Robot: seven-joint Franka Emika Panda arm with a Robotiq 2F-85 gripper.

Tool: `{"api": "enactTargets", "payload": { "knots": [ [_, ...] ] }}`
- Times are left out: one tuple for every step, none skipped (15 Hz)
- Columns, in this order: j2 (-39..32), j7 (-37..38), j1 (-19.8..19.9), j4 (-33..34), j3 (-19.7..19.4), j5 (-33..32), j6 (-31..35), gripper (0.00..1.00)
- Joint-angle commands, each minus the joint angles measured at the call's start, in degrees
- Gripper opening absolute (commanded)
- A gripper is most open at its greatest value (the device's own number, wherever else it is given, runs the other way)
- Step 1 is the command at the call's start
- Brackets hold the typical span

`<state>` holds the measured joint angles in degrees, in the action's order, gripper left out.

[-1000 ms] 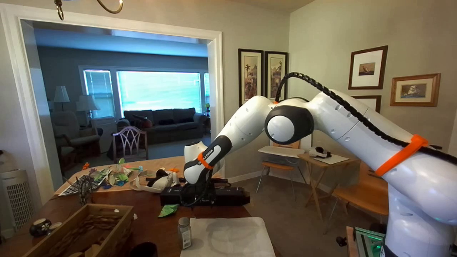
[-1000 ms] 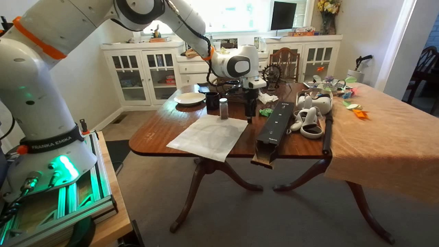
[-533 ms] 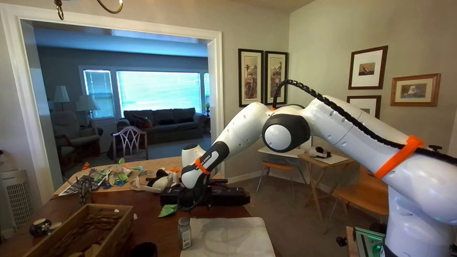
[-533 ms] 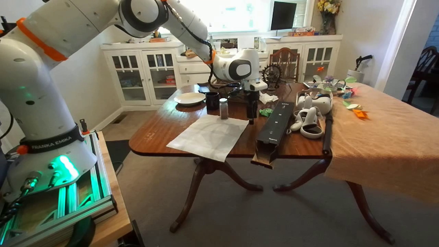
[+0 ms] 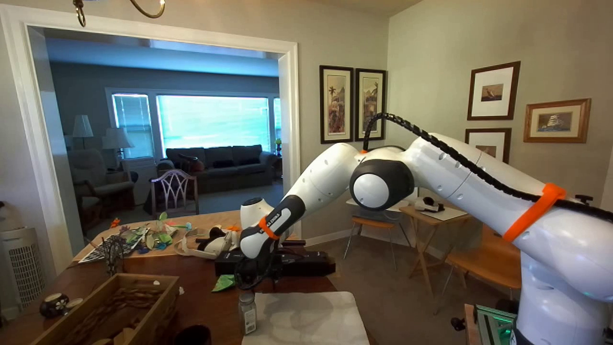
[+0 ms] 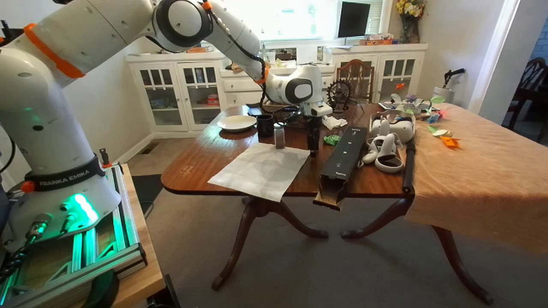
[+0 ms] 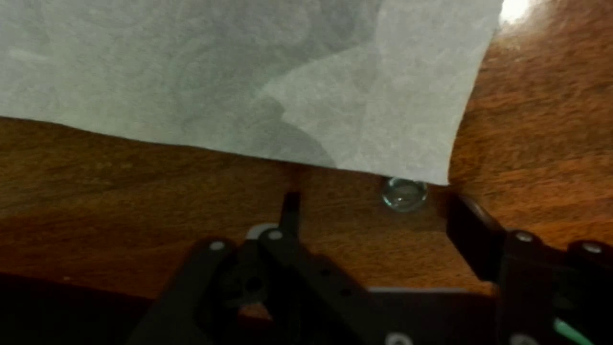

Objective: Put the white object in the basket then move the basket forwards.

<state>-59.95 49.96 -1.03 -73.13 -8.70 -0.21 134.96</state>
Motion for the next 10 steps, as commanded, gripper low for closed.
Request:
{"api": "enactTargets", "payload": {
  "knots": [
    [-1.5, -1.0, -0.6, 1.9, 0.3, 1.2, -0.2, 0.72],
    [-1.4, -1.1, -0.7, 1.7, 0.3, 1.1, 0.0, 0.68],
    [-1.4, -1.1, -0.8, 1.5, 0.4, 1.2, 0.0, 0.54],
    [-1.4, -1.1, -0.8, 1.4, 0.4, 1.2, 0.1, 0.50],
    [-1.4, -1.1, -0.7, 1.3, 0.4, 1.3, 0.1, 0.42],
    [-1.4, -1.1, -0.6, 1.4, 0.4, 1.4, 0.1, 0.33],
    [-1.3, -1.1, -0.5, 1.4, 0.4, 1.5, 0.2, 0.26],
    [-1.3, -1.1, -0.5, 1.4, 0.4, 1.6, 0.3, 0.16],
    [-1.3, -1.1, -0.4, 1.4, 0.4, 1.7, 0.3, 0.09],
    [-1.3, -1.1, -0.4, 1.4, 0.4, 1.8, 0.4, 0.02]
  ]
}}
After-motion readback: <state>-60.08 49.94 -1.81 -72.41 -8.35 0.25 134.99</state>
